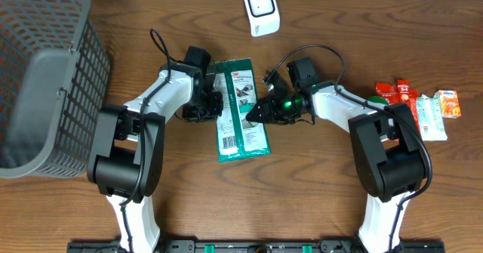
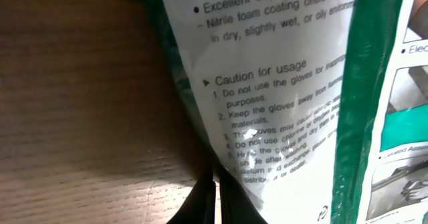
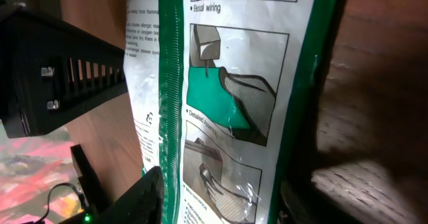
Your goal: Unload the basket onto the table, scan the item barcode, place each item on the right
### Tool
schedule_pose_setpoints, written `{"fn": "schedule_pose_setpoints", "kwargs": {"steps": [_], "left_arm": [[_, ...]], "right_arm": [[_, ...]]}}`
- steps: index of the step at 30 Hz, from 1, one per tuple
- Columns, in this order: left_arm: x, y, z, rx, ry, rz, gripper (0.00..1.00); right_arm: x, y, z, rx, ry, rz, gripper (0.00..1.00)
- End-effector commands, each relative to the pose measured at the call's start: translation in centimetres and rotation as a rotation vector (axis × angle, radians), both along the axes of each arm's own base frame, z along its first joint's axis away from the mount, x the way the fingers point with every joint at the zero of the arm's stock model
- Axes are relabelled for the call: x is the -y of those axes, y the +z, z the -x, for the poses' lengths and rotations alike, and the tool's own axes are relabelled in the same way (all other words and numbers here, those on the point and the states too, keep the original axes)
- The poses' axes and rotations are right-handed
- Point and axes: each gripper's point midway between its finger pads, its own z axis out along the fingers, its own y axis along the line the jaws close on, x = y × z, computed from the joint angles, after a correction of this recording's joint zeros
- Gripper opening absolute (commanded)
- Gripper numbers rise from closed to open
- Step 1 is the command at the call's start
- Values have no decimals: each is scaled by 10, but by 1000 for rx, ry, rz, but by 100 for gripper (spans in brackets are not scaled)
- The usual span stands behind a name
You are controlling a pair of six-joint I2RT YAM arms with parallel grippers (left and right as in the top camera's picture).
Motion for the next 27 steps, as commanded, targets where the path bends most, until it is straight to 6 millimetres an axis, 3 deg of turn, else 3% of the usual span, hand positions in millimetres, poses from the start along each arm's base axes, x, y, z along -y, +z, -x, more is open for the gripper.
{"fn": "schedule_pose_setpoints", "kwargs": {"steps": [1,10,17,27], "left_arm": [[-3,-25,15,-66,-13,-29,7],[2,-30,17,-56,-27,-27,7],[6,-30,19,-56,-39,-28,7],[5,-32,22,-66,-37,-30,7]], "right_arm": [[-9,-6,13,-12,41,0,47],[-20,4,19,-11,80,-69,47],[-23,7,19,-4,92,-93,36],[-27,9,20,9,104,-107,43]]}}
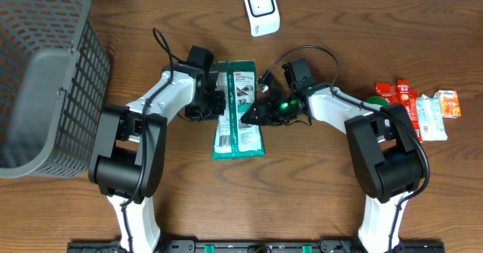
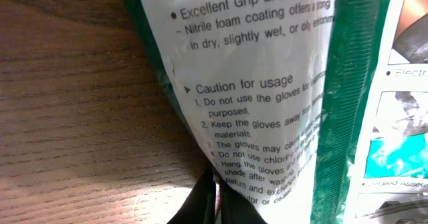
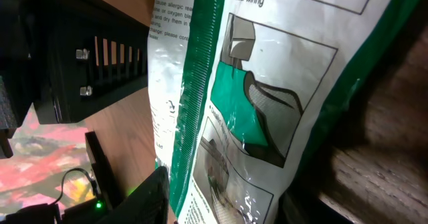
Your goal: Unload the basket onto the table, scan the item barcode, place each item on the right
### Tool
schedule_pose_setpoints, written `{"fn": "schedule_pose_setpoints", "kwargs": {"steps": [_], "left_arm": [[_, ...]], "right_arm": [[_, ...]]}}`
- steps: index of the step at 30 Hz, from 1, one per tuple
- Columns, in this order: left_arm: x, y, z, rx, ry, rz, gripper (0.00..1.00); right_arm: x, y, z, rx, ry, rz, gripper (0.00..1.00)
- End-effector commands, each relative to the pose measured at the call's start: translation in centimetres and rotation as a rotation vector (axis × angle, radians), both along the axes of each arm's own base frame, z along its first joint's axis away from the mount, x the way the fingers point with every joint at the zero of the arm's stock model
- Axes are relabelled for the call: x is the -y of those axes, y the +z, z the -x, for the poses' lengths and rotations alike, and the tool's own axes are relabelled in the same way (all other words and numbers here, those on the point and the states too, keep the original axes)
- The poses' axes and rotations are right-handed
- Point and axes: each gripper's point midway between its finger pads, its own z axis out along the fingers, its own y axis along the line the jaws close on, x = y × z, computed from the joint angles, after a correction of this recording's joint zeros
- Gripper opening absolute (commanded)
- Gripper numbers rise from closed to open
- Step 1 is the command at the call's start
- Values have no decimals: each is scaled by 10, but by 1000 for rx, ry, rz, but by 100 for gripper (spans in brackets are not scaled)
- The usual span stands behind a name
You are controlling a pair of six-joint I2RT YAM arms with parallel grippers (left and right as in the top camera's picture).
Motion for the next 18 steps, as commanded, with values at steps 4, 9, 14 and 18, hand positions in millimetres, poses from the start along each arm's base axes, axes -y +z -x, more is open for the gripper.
{"fn": "schedule_pose_setpoints", "kwargs": {"steps": [4,9,14,18], "left_arm": [[-3,-33,29,-103,-20,-41,7],[-3,-34,29,-105,-21,-42,7],[-3,-34,29,-106,-21,-42,8],[-2,-31,27,-95,-21,-39,7]], "right_arm": [[-14,-3,14,12,57,-44,42],[-17,-6,15,8,40,-53,40],[-17,-6,12,28,40,-52,14],[-11,-14,6,73,28,3,5]]}}
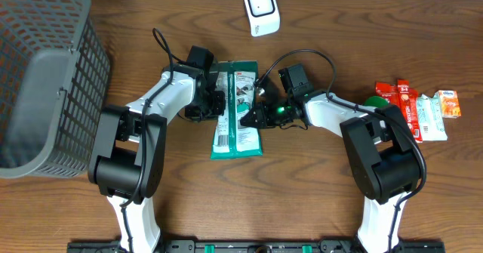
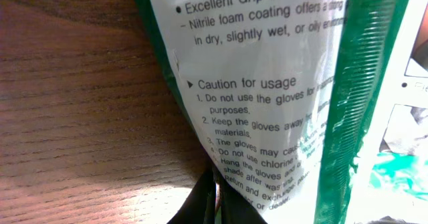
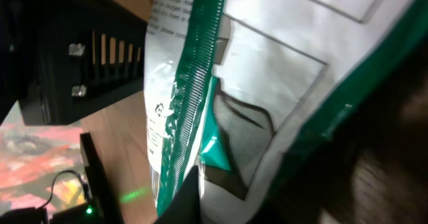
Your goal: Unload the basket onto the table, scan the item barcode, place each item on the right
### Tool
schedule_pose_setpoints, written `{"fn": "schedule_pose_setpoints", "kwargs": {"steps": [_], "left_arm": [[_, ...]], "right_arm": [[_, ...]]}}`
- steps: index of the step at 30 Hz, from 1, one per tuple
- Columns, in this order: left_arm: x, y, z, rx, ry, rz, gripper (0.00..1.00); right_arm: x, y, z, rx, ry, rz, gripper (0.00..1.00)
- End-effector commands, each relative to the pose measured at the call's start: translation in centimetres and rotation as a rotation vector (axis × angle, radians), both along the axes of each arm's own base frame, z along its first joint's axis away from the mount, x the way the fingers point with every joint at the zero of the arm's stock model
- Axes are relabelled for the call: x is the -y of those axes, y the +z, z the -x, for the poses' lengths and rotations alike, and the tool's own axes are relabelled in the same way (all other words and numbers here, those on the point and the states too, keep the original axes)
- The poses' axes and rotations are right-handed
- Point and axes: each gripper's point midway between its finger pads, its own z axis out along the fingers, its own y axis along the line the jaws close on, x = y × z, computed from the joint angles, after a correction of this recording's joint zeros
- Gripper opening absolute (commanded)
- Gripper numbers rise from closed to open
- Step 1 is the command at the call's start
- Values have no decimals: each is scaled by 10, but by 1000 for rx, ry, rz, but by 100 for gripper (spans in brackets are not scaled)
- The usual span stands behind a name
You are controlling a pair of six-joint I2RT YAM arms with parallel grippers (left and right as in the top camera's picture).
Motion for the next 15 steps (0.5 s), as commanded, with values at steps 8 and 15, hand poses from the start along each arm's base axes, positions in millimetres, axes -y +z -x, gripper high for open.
{"fn": "schedule_pose_setpoints", "kwargs": {"steps": [8,15], "left_arm": [[-12,5,9,28,-4,-88,8],[-18,65,-3,187,23,-89,13]], "right_arm": [[11,-10,8,-21,24,31,1],[16,0,5,-17,38,-35,1]]}}
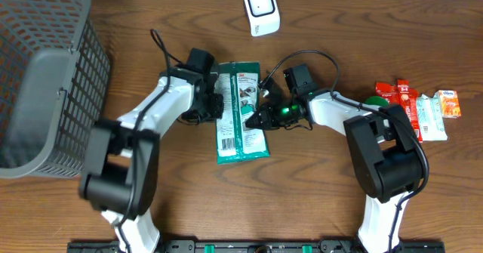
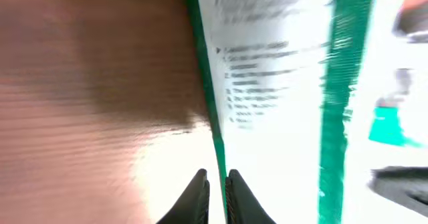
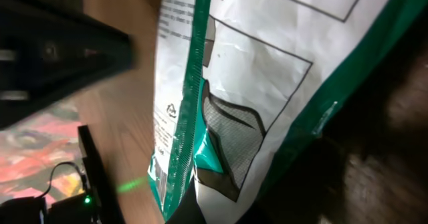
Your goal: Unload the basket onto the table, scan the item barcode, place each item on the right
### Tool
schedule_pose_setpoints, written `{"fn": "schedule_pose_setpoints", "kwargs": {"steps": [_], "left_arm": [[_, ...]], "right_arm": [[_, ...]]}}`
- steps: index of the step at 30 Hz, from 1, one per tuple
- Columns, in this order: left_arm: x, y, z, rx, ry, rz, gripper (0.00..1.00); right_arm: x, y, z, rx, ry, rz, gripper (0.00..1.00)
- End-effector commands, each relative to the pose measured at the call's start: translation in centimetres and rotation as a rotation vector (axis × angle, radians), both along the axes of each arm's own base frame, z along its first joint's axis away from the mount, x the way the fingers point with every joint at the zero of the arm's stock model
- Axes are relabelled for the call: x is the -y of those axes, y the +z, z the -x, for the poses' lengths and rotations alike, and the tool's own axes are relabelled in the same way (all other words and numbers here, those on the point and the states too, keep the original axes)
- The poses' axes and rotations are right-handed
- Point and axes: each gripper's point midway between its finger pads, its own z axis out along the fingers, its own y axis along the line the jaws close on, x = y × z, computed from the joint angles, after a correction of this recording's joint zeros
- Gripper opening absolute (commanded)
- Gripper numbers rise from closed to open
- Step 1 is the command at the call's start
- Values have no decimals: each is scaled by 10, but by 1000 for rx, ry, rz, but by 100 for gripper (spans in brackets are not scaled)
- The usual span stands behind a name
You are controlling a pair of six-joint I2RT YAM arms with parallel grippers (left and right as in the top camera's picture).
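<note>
The green and white glove package (image 1: pixel 241 113) lies on the wooden table between both arms, printed side up. My left gripper (image 1: pixel 218 106) is shut on its left green edge; in the blurred left wrist view the fingertips (image 2: pixel 200 187) pinch that edge of the package (image 2: pixel 281 117). My right gripper (image 1: pixel 260 119) is shut on the package's right side, and the package (image 3: pixel 254 83) fills the right wrist view above the dark finger (image 3: pixel 194 210). The white scanner (image 1: pixel 260 10) stands at the table's back edge, well behind the package.
A grey mesh basket (image 1: pixel 45 72) fills the left side. Several small snack packets (image 1: pixel 423 106) and a green item (image 1: pixel 373 100) lie at the right. A green streak of light (image 3: pixel 134 184) shows on the table beside the package.
The package has shifted slightly right and toward the front edge, held by both grippers. The left arm has moved, its wrist view is now blurred and the package's text looks smaller.
At first my left gripper pinched the package's left edge while my right gripper's fingers stood apart around its right side. Later the package lay a little further left. Then the right gripper was shut on it. Now both hold it, slightly further right.
</note>
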Motion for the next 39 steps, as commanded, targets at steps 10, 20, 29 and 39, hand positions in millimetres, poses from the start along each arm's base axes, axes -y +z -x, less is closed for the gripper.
{"fn": "schedule_pose_setpoints", "kwargs": {"steps": [10,20,29,39], "left_arm": [[-49,101,-5,254,115,-115,22],[-109,116,-9,271,280,-130,51],[-129,114,-7,253,335,-141,79],[-129,114,-6,247,334,-143,81]], "right_arm": [[17,15,-4,10,8,-61,1],[19,16,-3,51,33,-48,1],[18,16,-2,64,47,-48,1],[19,26,-4,54,19,-39,1]]}}
